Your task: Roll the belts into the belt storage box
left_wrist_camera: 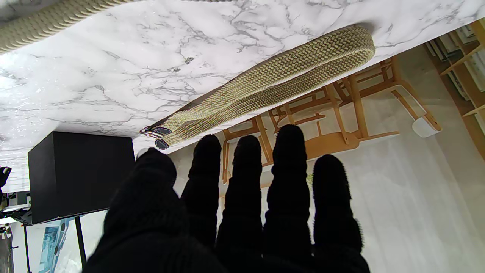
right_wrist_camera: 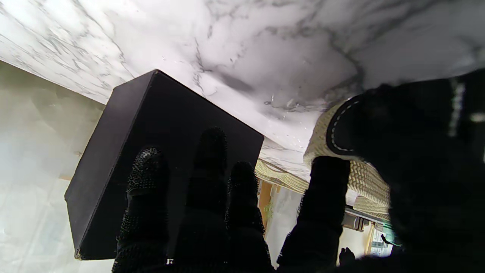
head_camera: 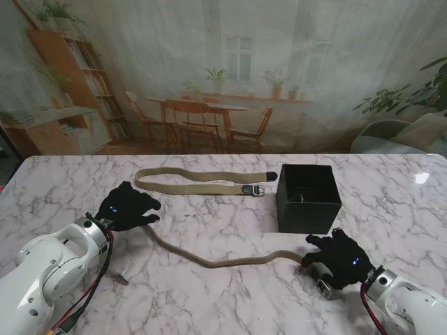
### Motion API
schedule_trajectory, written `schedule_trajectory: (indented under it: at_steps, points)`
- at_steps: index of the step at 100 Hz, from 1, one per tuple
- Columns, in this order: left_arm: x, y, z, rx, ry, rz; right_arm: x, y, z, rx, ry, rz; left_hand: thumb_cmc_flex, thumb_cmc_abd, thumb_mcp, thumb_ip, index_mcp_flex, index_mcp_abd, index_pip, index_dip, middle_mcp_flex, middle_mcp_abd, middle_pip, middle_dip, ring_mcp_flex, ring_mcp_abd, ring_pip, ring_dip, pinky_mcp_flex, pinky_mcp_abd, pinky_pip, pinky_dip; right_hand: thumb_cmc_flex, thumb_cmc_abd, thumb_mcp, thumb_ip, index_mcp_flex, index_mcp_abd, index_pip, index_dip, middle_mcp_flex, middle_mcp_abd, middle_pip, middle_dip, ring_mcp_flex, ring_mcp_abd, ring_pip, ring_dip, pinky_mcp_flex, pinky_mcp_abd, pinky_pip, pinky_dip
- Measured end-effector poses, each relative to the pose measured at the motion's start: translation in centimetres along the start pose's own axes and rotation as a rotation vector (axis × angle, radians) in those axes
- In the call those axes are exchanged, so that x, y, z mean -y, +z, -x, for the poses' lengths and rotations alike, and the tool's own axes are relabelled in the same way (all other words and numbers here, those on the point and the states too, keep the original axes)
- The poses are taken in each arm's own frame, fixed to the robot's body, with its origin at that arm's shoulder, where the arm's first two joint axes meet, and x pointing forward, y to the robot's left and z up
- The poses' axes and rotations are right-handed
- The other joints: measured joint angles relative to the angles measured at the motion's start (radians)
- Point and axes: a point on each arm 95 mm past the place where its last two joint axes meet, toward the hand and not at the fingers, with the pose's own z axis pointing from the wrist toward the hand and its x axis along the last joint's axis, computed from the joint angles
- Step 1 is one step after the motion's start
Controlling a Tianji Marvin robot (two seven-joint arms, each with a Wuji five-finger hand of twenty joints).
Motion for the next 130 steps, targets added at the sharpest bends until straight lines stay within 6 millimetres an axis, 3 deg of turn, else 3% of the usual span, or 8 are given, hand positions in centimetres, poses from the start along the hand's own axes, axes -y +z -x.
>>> schedule_trajectory:
  at_steps: [11,21,29,34,47,64,95,130]
  points:
    - [0.0,0.0,0.0,-0.001,-0.001,0.001,-0.1,0.2,-0.1,0.001,0.006,0.007,0.0,0.0,0.0,0.0,0.0,0.0,0.0,0.0,0.0,0.0,0.0,0.0,0.0,0.0,0.0,0.0,0.0,0.0,0.0,0.0,-0.074,-0.001,-0.016,0.0,0.016,-0.007,0.12,0.108,0.0,0.011,0.0,0.0,-0.018,0.008,0.0,0.0,0.0,0.004,-0.001,-0.001]
    - [-0.1,0.1,-0.1,-0.001,-0.002,0.003,-0.1,0.3,-0.1,0.003,0.012,0.004,0.0,0.0,0.0,0.0,0.0,0.0,0.0,0.0,0.0,0.0,0.0,0.0,0.0,0.0,0.0,0.0,0.0,0.0,0.0,0.0,-0.098,0.0,-0.023,0.0,0.026,0.008,0.145,0.144,0.0,0.009,0.001,0.0,-0.017,0.008,0.0,-0.008,0.0,0.004,-0.001,-0.001]
    - [-0.1,0.1,-0.1,-0.001,-0.002,0.004,-0.1,0.3,-0.1,0.004,0.019,0.003,0.0,0.0,0.0,0.0,0.0,0.0,0.0,0.0,0.0,0.0,0.0,0.0,0.0,0.0,0.0,0.0,0.0,0.0,0.0,0.0,-0.098,0.067,-0.051,0.0,0.054,0.038,0.156,0.154,0.016,-0.017,0.002,0.001,-0.014,0.008,0.0,-0.009,0.003,0.004,-0.001,-0.001]
    - [-0.1,0.1,-0.1,-0.001,-0.002,0.004,-0.1,0.4,-0.1,0.005,0.023,0.002,0.0,0.0,0.0,0.0,0.0,0.0,0.0,0.0,0.0,0.0,0.0,0.0,0.0,0.0,0.0,0.0,0.0,0.0,0.0,0.0,-0.097,0.099,-0.078,-0.016,0.074,0.055,0.156,0.153,0.042,-0.029,0.012,0.001,-0.013,0.008,0.0,-0.01,0.004,0.004,-0.001,-0.001]
    - [-0.1,0.1,-0.1,-0.001,-0.002,0.004,-0.1,0.5,-0.2,0.011,0.041,-0.003,0.0,0.0,0.0,0.0,0.0,0.0,0.0,0.0,0.0,0.0,0.0,0.0,0.0,0.0,0.0,0.0,0.0,0.0,0.0,0.0,-0.073,0.144,-0.134,-0.103,0.086,0.064,0.274,0.078,0.218,-0.121,0.012,0.002,0.02,0.008,0.0,-0.012,0.031,0.004,0.001,-0.009]
    - [-0.1,0.1,-0.1,0.0,-0.004,0.006,0.0,0.7,-0.5,0.019,0.08,0.001,0.0,0.0,0.0,0.0,0.0,0.0,0.0,0.0,0.0,0.0,0.0,0.0,0.0,0.0,0.0,0.0,0.0,0.0,0.0,0.0,-0.02,0.145,-0.137,-0.122,0.118,0.066,0.421,0.068,0.383,-0.162,0.034,0.026,0.059,-0.013,0.0,-0.012,0.055,0.0,0.014,-0.01]
    - [-0.1,0.1,-0.1,-0.001,-0.006,0.008,0.2,1.1,-0.8,0.019,0.135,0.016,0.0,0.0,0.0,0.0,0.0,0.0,0.0,0.0,0.0,0.0,0.0,0.0,0.0,0.0,0.0,0.0,0.0,0.0,0.0,0.0,-0.015,0.155,-0.135,-0.131,0.277,0.095,0.512,0.007,0.544,-0.159,0.039,0.096,0.116,-0.019,0.0,0.008,0.075,-0.01,0.024,-0.011]
    - [-0.1,0.1,-0.1,0.0,-0.007,0.007,0.5,1.5,-1.3,0.006,0.211,0.045,0.0,0.0,0.0,0.0,0.0,0.0,0.0,0.0,0.0,0.0,0.0,0.0,0.0,0.0,0.0,0.0,0.0,0.001,0.0,0.0,-0.015,0.166,-0.047,-0.101,0.451,0.266,0.522,0.045,0.738,-0.06,0.083,0.172,0.296,0.024,0.244,0.178,0.192,-0.022,0.176,0.068]
